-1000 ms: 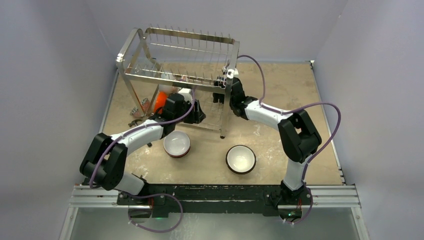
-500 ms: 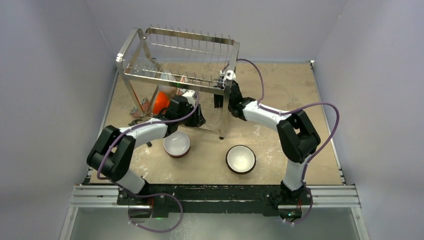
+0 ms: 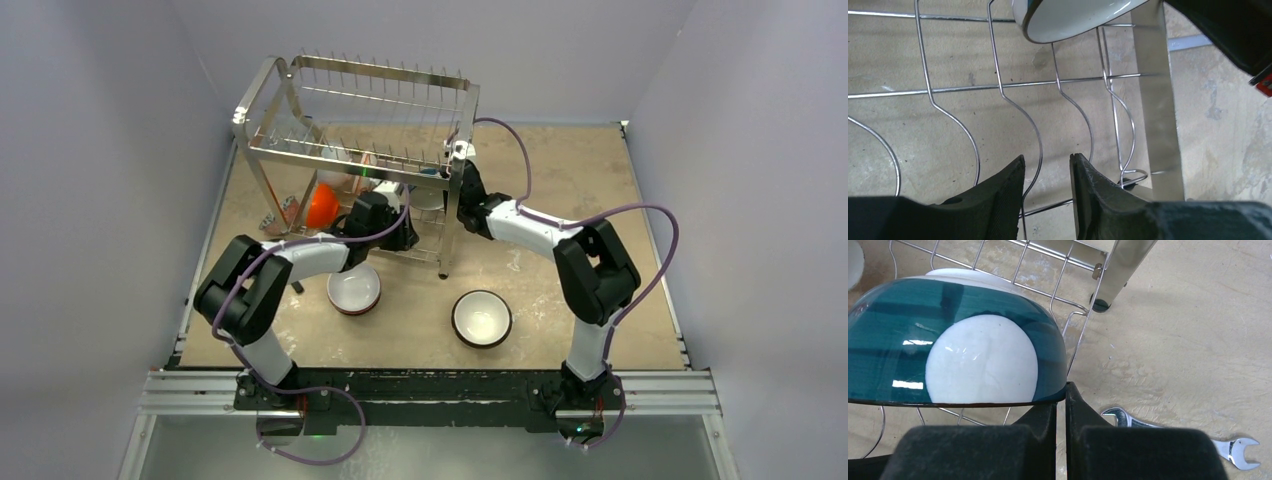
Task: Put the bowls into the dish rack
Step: Place the bowl in the dish rack.
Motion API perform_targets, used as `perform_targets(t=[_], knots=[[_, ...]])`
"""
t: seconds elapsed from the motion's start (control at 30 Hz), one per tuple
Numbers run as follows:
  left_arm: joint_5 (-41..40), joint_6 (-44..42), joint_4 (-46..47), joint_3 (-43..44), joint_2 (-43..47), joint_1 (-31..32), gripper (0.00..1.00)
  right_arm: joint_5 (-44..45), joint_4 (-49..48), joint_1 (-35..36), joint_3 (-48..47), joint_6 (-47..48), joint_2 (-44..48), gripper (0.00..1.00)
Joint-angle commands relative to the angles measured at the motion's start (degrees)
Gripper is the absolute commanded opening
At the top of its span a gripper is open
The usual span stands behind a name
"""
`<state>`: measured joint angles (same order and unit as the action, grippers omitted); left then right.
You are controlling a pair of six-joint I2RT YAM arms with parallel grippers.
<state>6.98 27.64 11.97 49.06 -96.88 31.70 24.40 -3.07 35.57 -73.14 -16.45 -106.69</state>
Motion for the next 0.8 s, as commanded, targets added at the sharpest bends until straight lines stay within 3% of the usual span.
perform_targets(t=[0.0,0.23,0.37,0.53,0.77], knots=[[6.16,3.95,4.35,1.90,0.84,3.19,0.40,-0.64,4.27,-0.24,1.41,1.93,1.91,0.00],[8.30,11.60,14.47,0.25,5.50,2.10,0.59,-9.73,-0.52,-0.21,5.24,1.03,5.75,0.00],[12.11,20.50,26.96,-1.84,4.67,0.19,0.65,-11.89,-2.16,-0.23,6.45,0.79,7.05,0.00],[12.28,31.74,41.33,-2.83,0.30,-0.68,0.69,-12.34,-3.32,-0.24,7.22,0.39,7.53,0.00],[4.14,39.12,43.88,-1.42,-4.04,-0.78,0.69,-13.60,-5.44,-0.20,9.21,0.27,9.75,0.00]])
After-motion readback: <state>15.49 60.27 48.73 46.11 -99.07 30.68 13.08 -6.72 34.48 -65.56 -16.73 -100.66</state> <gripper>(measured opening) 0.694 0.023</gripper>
